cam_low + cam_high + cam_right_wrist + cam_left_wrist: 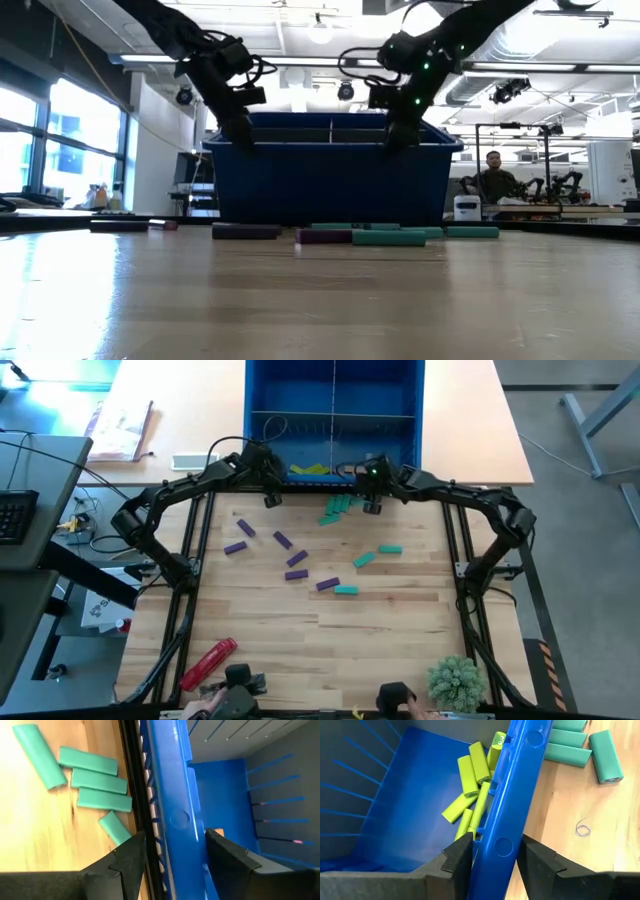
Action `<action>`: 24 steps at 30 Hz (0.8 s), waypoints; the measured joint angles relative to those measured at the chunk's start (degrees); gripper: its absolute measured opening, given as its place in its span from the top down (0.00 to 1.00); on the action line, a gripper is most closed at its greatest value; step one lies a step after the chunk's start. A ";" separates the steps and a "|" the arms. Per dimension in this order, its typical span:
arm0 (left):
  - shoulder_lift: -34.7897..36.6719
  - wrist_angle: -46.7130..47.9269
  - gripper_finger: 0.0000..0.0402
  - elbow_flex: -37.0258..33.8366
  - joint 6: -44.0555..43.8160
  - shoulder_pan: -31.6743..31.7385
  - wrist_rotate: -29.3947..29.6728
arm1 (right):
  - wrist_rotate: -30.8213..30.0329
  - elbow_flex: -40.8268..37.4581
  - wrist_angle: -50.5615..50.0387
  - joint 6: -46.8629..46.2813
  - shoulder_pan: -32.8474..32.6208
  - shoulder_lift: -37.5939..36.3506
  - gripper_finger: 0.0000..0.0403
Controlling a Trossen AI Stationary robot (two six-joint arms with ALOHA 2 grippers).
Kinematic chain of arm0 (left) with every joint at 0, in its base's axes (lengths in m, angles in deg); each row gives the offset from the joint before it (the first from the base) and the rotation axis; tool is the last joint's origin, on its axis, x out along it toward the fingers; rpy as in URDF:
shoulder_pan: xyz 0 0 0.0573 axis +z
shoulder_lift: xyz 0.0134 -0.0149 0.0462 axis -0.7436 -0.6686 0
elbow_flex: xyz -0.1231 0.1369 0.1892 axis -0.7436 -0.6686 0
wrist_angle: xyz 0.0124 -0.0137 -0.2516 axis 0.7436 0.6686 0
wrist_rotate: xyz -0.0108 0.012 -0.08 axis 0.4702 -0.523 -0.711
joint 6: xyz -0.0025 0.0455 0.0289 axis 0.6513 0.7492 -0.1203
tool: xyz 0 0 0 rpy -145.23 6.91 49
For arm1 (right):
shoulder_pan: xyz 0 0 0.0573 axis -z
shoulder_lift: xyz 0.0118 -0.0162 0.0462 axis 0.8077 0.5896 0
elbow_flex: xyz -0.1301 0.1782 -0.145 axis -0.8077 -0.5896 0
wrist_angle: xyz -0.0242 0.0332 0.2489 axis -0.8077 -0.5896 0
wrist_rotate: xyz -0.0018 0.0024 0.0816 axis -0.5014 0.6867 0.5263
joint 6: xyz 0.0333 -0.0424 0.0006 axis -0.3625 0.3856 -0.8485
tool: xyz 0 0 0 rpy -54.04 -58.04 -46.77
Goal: Sort blocks
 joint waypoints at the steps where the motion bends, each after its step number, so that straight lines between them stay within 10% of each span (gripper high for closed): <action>1: 0.00 0.18 0.69 -0.01 -0.02 -0.02 -0.08 | -0.58 0.00 -1.10 -0.10 -0.40 -0.68 0.56; 13: 0.00 -0.09 0.69 -0.07 -0.08 -0.07 0.08 | 12.88 -0.59 -8.24 -18.95 -12.15 -5.97 0.56; 24: -0.04 -0.90 0.69 -0.22 -0.57 -0.39 0.27 | 11.41 -5.92 31.99 -39.37 -25.98 8.44 0.56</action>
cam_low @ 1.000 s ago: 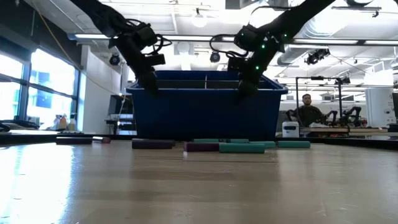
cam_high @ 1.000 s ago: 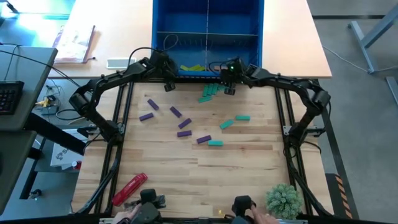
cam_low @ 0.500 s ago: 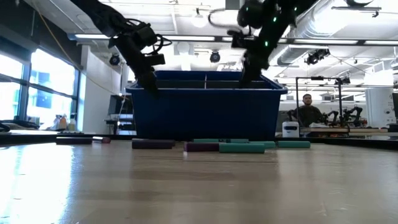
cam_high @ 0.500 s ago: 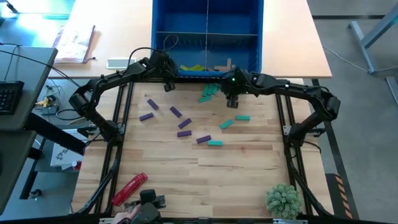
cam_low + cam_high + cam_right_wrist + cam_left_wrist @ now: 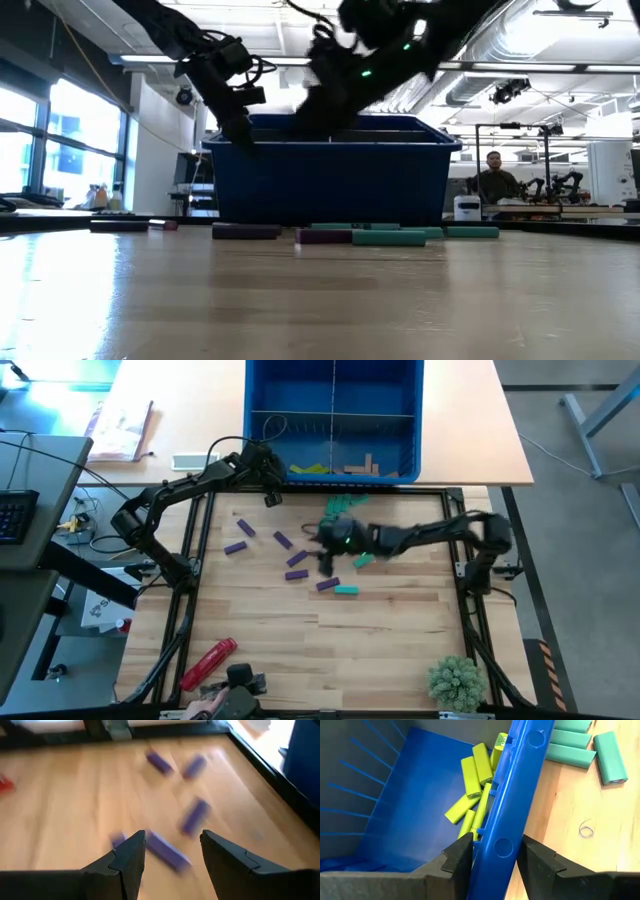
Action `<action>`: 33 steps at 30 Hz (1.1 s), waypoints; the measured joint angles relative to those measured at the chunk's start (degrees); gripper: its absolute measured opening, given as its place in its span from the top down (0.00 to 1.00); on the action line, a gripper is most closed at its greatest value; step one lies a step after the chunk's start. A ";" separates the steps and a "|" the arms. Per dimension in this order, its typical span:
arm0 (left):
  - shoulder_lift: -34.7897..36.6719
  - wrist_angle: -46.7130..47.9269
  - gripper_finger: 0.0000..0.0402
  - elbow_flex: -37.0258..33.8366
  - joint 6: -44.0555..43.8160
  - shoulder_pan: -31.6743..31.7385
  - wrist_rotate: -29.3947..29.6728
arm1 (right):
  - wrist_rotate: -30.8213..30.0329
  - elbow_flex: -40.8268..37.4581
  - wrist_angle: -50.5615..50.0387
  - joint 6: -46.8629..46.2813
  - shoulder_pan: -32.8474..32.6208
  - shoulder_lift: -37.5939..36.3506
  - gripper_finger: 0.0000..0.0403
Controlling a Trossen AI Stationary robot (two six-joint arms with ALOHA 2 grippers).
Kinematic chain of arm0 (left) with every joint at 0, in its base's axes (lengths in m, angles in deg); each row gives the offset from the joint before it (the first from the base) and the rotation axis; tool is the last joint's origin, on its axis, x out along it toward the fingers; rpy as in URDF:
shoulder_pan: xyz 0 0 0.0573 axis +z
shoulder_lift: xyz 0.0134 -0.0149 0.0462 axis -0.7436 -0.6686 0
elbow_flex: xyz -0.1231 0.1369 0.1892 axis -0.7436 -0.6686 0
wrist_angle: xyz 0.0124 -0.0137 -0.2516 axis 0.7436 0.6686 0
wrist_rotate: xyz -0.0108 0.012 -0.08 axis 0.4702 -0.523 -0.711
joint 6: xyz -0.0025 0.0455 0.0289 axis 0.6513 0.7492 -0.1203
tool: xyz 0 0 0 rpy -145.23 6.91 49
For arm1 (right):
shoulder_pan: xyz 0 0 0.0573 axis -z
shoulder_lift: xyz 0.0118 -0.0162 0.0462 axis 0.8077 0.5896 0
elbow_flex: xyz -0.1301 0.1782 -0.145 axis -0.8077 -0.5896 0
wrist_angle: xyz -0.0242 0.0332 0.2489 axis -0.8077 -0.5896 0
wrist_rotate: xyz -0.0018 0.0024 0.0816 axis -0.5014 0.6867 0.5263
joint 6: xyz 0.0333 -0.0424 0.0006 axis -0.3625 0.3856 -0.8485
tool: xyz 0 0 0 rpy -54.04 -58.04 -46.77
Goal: Sort blocks
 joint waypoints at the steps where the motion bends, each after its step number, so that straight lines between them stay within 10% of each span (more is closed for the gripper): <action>1: 0.00 0.03 0.69 0.00 -0.10 0.00 -0.01 | -1.15 0.03 4.43 -0.58 -0.88 2.27 0.56; 10: -0.01 -0.52 0.69 -0.02 -0.53 -0.08 0.65 | -14.81 13.62 16.34 -3.61 -2.06 23.31 0.56; 19: 0.00 -2.14 0.69 -0.04 -1.51 -0.09 0.74 | -13.78 26.84 5.76 -11.22 0.01 34.51 0.56; 33: -0.07 -2.61 0.69 -0.04 -1.79 -0.09 2.25 | -13.67 27.19 -2.51 -14.03 0.04 32.01 0.56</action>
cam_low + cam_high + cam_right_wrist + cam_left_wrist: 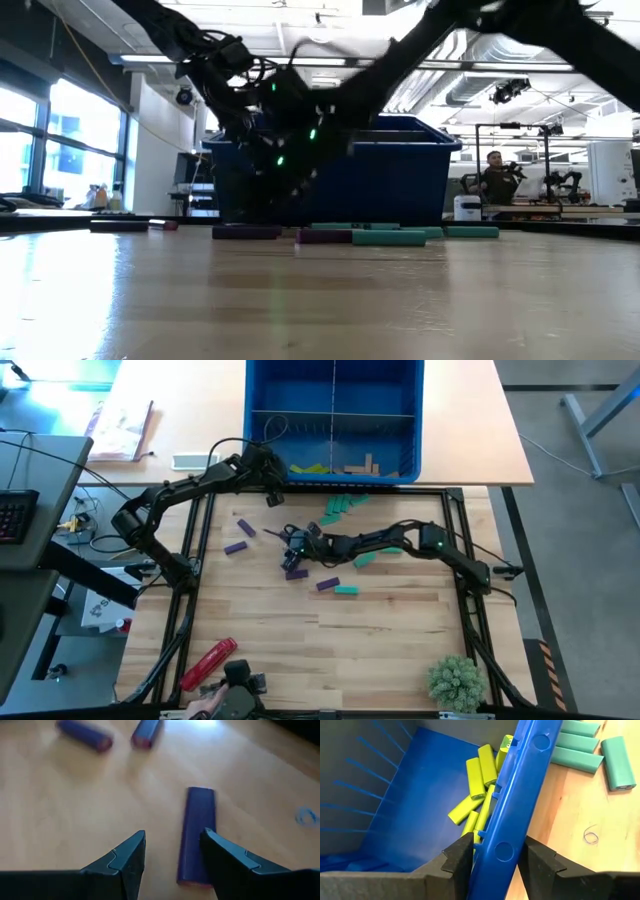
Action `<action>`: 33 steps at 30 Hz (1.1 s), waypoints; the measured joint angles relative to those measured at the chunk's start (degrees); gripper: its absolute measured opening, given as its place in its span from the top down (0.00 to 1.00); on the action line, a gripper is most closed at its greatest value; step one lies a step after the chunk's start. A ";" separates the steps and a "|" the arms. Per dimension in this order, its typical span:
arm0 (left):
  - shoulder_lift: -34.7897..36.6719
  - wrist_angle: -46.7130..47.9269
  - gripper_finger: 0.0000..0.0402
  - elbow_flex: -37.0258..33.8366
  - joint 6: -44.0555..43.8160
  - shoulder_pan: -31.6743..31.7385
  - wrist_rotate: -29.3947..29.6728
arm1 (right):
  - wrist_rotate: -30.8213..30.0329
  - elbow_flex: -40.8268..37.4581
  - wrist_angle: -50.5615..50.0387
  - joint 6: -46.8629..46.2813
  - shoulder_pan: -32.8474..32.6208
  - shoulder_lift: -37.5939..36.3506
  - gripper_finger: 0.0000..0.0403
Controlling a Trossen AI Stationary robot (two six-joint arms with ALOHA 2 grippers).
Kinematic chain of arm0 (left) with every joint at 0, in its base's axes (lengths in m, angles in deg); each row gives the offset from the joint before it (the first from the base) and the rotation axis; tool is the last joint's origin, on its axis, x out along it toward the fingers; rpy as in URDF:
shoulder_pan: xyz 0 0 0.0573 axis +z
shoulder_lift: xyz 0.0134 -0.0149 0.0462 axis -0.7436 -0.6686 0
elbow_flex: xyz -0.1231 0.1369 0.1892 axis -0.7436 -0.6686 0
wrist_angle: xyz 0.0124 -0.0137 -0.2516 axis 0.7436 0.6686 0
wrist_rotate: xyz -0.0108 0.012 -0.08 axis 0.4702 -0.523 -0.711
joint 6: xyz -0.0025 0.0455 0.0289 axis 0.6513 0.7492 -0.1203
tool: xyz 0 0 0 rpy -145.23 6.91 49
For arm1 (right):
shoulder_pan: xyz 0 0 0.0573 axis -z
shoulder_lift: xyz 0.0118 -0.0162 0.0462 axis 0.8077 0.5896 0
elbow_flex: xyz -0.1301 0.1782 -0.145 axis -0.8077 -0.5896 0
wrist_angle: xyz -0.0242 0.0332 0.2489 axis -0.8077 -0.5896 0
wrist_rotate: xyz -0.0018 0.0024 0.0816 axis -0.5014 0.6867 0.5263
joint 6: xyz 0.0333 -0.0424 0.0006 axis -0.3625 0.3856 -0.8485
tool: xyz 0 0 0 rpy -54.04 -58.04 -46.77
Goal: Sort blocks
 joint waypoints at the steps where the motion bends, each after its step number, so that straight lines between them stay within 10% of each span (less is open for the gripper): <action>1: 0.00 -0.15 0.69 0.00 -0.09 0.00 0.54 | -0.09 -0.10 -2.48 1.02 -0.34 -1.60 0.56; 13: -0.05 -1.72 0.69 -0.07 -0.59 -0.88 1.46 | -7.33 0.01 -4.00 9.93 -1.44 -9.80 0.56; 22: -0.13 -0.89 0.69 -0.03 -1.16 -2.08 2.31 | 5.39 0.09 -4.53 0.82 -3.49 -8.82 0.50; 33: -0.10 -0.87 0.69 0.00 -1.11 -2.27 4.24 | -12.77 0.16 -7.39 -9.51 -3.80 -4.67 0.36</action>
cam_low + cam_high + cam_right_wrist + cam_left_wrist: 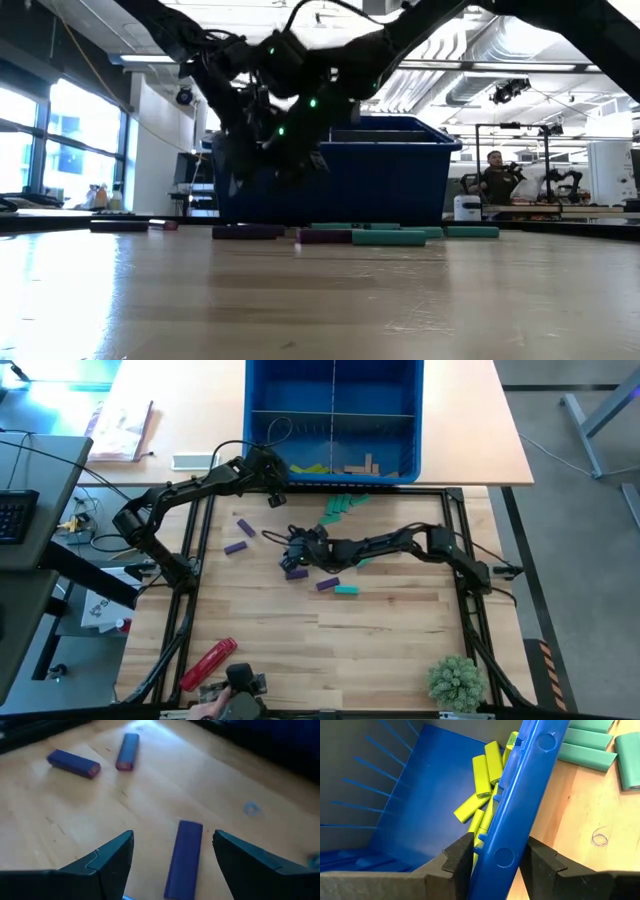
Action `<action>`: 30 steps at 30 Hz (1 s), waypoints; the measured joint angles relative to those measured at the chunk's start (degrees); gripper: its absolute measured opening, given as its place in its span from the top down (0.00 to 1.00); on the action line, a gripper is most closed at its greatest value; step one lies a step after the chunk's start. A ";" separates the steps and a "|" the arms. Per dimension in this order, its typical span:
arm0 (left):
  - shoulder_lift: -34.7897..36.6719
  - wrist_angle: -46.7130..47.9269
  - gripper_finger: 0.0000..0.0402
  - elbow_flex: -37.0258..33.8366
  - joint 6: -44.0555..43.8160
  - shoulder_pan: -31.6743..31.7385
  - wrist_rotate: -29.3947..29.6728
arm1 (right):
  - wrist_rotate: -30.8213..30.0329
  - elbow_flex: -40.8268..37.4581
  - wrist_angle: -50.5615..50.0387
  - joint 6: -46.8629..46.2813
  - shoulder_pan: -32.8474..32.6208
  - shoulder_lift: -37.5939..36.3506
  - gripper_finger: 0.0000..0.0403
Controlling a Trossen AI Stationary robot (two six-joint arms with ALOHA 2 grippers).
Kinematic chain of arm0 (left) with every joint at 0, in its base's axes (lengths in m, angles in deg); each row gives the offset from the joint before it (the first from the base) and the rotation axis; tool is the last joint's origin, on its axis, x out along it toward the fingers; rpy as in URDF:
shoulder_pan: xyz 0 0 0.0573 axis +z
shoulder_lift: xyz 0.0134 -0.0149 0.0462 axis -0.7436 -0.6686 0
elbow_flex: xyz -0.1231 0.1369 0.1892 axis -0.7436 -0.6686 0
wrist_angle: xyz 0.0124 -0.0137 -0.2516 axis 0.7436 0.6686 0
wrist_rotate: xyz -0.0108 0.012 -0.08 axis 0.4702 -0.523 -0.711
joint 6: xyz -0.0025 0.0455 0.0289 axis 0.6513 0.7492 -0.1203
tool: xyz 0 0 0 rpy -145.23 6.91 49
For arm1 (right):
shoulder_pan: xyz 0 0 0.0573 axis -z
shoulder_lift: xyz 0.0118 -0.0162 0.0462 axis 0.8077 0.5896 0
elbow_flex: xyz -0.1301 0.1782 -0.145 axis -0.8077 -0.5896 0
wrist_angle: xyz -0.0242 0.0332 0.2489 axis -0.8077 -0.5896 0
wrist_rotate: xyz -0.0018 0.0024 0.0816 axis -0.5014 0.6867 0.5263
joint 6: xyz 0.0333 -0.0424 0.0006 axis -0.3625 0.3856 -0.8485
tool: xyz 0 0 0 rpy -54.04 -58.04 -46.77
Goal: Sort blocks
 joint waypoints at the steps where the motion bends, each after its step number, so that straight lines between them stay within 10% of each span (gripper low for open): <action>1: 0.01 0.00 0.69 0.00 0.34 -0.01 0.16 | -0.03 -0.02 -0.33 -1.24 0.16 0.42 0.36; 19: 0.10 0.04 0.69 0.02 0.56 -0.07 -0.46 | 3.34 0.33 0.58 -3.60 2.72 7.98 0.37; 30: 0.10 0.31 0.69 0.07 -0.83 -0.24 -0.43 | 22.29 0.26 -2.98 12.37 8.24 6.62 0.79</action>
